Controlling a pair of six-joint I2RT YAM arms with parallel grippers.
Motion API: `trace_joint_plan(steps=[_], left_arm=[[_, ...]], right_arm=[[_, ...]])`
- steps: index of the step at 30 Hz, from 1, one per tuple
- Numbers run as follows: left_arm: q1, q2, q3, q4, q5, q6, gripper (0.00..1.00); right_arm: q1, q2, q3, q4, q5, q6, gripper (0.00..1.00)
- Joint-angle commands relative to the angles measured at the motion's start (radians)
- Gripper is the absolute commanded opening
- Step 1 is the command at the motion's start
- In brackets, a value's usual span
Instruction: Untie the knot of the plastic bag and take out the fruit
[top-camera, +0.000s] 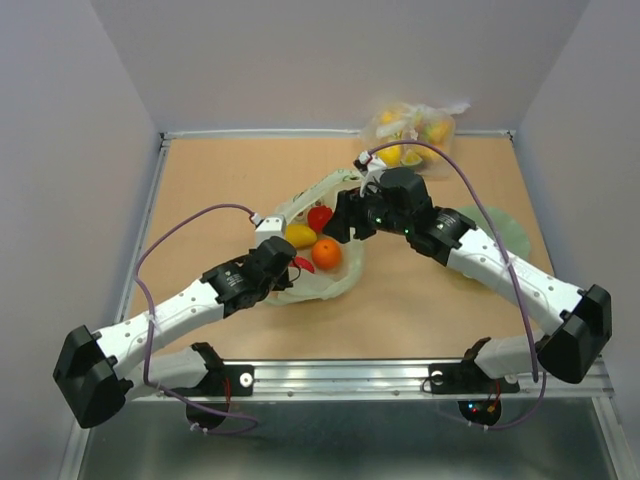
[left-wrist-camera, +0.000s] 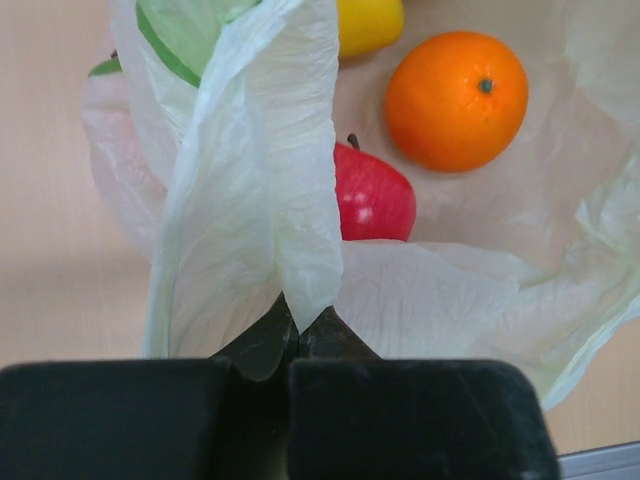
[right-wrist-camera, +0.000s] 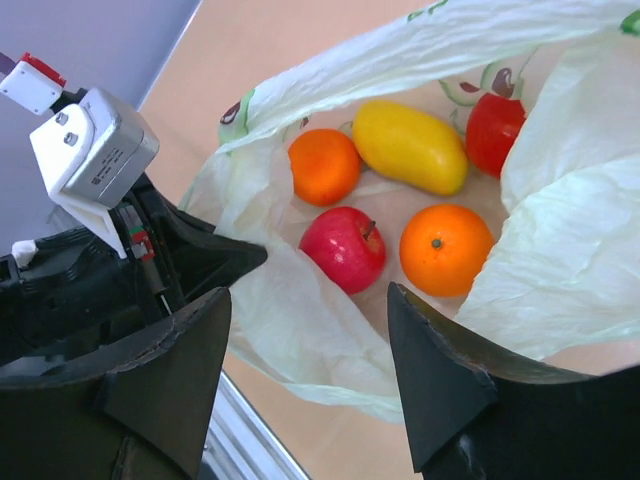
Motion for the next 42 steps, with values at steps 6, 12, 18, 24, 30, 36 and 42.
trace_joint_plan(steps=[6, 12, 18, 24, 30, 36, 42], left_arm=[[0.004, -0.061, -0.049, -0.036, 0.066, -0.012, 0.0], [0.003, -0.083, -0.054, -0.034, 0.078, -0.009, 0.0], [0.003, -0.098, -0.066, -0.025, 0.095, -0.005, 0.0], [0.003, -0.101, -0.065, -0.019, 0.103, 0.005, 0.0], [0.003, -0.107, -0.068, -0.011, 0.103, 0.009, 0.0], [0.003, -0.109, -0.065, -0.004, 0.087, 0.011, 0.0], [0.003, -0.107, -0.053, 0.016, 0.051, 0.017, 0.0]], right_arm=[[0.055, 0.235, 0.03, 0.013, 0.028, -0.113, 0.71], [0.067, 0.338, 0.001, 0.124, 0.227, -0.118, 0.81], [0.067, 0.404, -0.024, 0.204, 0.304, -0.141, 0.87], [0.072, 0.476, -0.067, 0.252, 0.358, -0.118, 0.87], [0.073, 0.504, -0.111, 0.304, 0.356, -0.096, 0.82], [0.073, 0.435, -0.142, 0.312, 0.347, -0.092, 0.52], [0.072, 0.269, -0.167, 0.312, 0.257, -0.104, 0.04]])
